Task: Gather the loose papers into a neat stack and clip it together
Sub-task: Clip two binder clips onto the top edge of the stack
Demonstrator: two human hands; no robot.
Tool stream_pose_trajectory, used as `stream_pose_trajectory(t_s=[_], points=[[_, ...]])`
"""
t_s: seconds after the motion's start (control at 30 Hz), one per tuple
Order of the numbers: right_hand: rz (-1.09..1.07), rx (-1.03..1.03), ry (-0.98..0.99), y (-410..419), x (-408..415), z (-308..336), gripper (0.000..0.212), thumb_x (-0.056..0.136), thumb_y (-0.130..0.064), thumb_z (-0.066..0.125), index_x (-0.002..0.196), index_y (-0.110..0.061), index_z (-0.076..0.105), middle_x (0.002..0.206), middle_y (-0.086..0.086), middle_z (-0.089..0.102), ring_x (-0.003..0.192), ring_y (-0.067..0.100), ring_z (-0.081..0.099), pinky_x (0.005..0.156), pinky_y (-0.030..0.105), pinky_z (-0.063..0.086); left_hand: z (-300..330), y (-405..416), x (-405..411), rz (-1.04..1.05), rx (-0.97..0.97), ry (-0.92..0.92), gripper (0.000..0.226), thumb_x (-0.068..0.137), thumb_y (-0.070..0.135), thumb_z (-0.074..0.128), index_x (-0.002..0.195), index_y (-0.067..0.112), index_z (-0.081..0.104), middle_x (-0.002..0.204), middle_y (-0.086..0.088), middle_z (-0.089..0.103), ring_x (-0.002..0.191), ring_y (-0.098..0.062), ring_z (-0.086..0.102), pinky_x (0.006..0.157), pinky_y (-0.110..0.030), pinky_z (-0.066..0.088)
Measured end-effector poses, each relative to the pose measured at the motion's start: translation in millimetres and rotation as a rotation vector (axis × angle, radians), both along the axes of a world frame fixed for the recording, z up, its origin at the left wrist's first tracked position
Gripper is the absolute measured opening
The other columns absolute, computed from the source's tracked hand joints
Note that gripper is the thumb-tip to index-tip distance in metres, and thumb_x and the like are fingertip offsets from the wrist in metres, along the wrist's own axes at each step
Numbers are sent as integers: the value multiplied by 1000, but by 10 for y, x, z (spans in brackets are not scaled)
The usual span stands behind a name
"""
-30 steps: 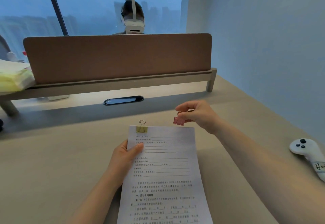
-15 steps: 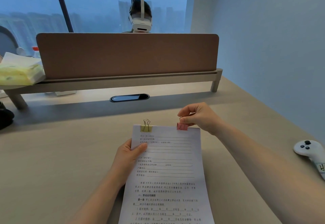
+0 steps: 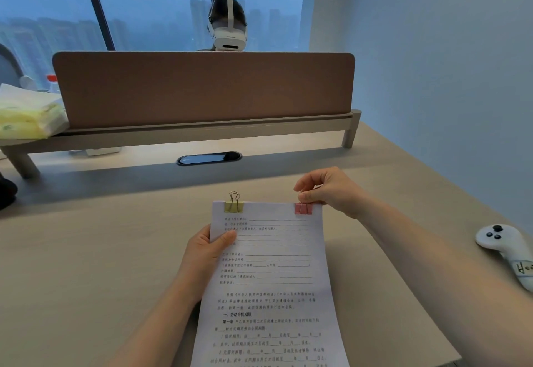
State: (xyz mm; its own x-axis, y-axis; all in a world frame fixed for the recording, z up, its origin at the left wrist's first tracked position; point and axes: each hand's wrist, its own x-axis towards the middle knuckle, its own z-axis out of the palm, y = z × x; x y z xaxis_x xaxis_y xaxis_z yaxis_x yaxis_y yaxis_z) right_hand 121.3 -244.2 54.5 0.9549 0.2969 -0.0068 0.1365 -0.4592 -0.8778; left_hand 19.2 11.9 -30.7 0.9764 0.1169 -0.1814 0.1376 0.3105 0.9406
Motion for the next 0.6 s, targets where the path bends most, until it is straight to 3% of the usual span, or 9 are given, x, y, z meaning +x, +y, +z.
stream_pose_trajectory(t_s=[0.4, 0.5, 0.6], points=[[-2, 64, 75, -30, 3, -69, 17, 84, -8, 72, 101, -7, 72, 78, 5, 68, 71, 16, 65, 66, 30, 54, 6, -5, -11, 9, 5, 3, 16, 88, 3, 63, 104, 2, 67, 98, -24, 75, 74, -35, 74, 59, -41, 62], [-22, 106, 106, -16, -32, -111, 27, 89, -20, 68, 115, -14, 66, 96, 9, 71, 88, 23, 68, 76, 37, 57, 26, 1, -20, 3, -3, 13, 16, 89, 5, 63, 104, 1, 66, 97, -25, 75, 74, -36, 74, 58, -41, 62], [-60, 237, 190, 0, -100, -180, 39, 95, -38, 59, 129, -19, 55, 115, 8, 66, 97, 30, 68, 70, 33, 58, 37, 31, -19, 23, -33, 36, 15, 90, 7, 63, 105, 2, 65, 96, -24, 75, 76, -38, 74, 60, -43, 62]])
